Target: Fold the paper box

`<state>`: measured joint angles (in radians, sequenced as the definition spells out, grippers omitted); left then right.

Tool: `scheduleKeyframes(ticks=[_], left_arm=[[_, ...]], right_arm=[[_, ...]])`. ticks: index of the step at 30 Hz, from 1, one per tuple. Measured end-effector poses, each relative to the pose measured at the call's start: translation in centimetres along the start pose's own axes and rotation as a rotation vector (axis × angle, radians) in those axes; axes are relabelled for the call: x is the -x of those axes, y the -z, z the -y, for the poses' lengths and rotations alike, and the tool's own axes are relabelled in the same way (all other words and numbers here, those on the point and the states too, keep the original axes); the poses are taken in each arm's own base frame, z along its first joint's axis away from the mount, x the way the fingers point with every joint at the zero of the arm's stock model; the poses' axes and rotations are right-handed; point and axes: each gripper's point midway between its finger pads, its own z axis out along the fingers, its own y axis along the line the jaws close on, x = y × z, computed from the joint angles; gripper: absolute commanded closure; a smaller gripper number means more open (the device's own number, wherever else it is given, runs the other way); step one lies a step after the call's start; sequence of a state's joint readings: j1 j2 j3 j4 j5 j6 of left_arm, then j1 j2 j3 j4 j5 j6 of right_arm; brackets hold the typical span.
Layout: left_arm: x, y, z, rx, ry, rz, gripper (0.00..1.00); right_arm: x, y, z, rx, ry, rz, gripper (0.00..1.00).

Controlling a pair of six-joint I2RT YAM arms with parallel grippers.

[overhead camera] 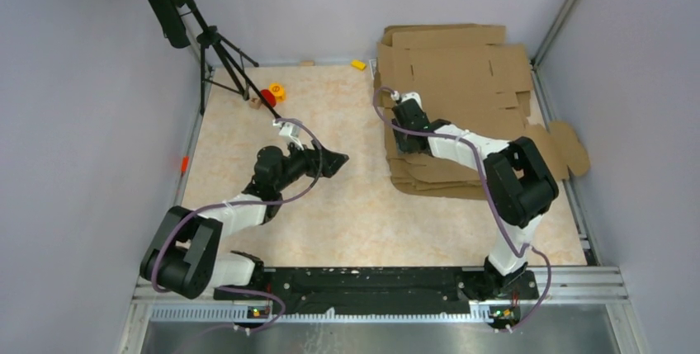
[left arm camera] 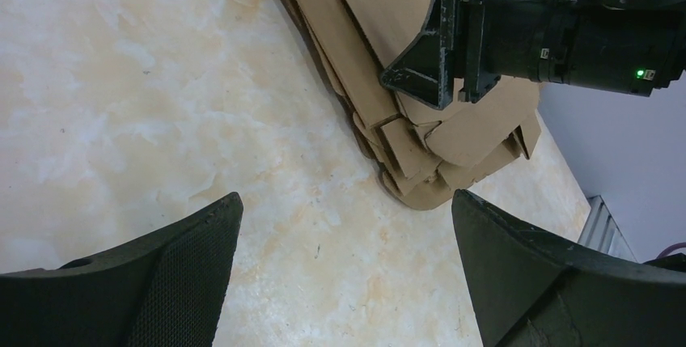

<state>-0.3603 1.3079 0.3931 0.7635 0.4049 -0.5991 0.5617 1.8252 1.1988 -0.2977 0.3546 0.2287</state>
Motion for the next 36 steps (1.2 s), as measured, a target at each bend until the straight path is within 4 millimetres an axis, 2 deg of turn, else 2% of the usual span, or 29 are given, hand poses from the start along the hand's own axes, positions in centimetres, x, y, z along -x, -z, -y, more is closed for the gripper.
scheduleKeyframes(ticks=[1,2,5,10,11,12,13,14,15,16,20,28,32,36], left_arm=[[-0.1,0.0,-0.1,0.002,0.001,-0.002,0.01],[-0.2,0.0,-0.1,0.003,0.003,-0.005,0.01],[-0.3,-0.1,-0.2,0.004,0.004,-0.009,0.01],[-0.2,-0.1,-0.1,0.002,0.004,-0.009,0.01],[-0.2,-0.1,-0.1,0.002,0.003,-0.008,0.01],[-0.1,-0.1,-0.1,0.001,0.003,-0.008,0.01],[-0.1,-0.2,-0.1,0.000,0.003,-0.007,0.01],[-0.1,-0.2,0.0,-0.001,0.002,-0.007,0.01],[-0.1,-0.2,0.0,-0.003,0.002,-0.008,0.01],[-0.1,-0.2,0.0,-0.003,0.002,-0.008,0.01],[-0.2,-0.3,-0.1,-0.003,0.004,-0.014,0.01],[-0.4,-0.3,-0.1,-0.005,0.008,-0.023,0.01],[-0.4,-0.3,-0.1,-0.005,0.007,-0.024,0.01],[-0.4,-0.3,-0.1,-0.006,0.007,-0.024,0.01]], right_arm=[[0.1,0.2,0.0,-0.003,0.000,0.006,0.61],[0.3,0.3,0.0,-0.005,0.000,0.013,0.71],[0.6,1.2,0.5,-0.017,-0.008,0.042,0.87],[2.2,3.6,2.5,-0.078,-0.033,0.115,0.89],[2.6,4.0,2.7,-0.086,-0.038,0.129,0.87],[3.0,4.4,3.0,-0.094,-0.044,0.141,0.77],[3.3,4.7,3.2,-0.101,-0.048,0.152,0.54],[3.4,4.9,3.3,-0.104,-0.049,0.160,0.38],[3.6,5.0,3.3,-0.103,-0.048,0.165,0.31],[3.6,5.0,3.3,-0.100,-0.050,0.167,0.28],[3.2,4.5,2.8,-0.083,-0.018,0.138,0.24],[3.2,0.2,1.9,-0.142,0.023,0.064,0.24],[3.6,-1.1,2.4,-0.222,0.047,0.052,0.28],[3.3,-2.2,3.5,-0.331,0.073,0.034,0.41]])
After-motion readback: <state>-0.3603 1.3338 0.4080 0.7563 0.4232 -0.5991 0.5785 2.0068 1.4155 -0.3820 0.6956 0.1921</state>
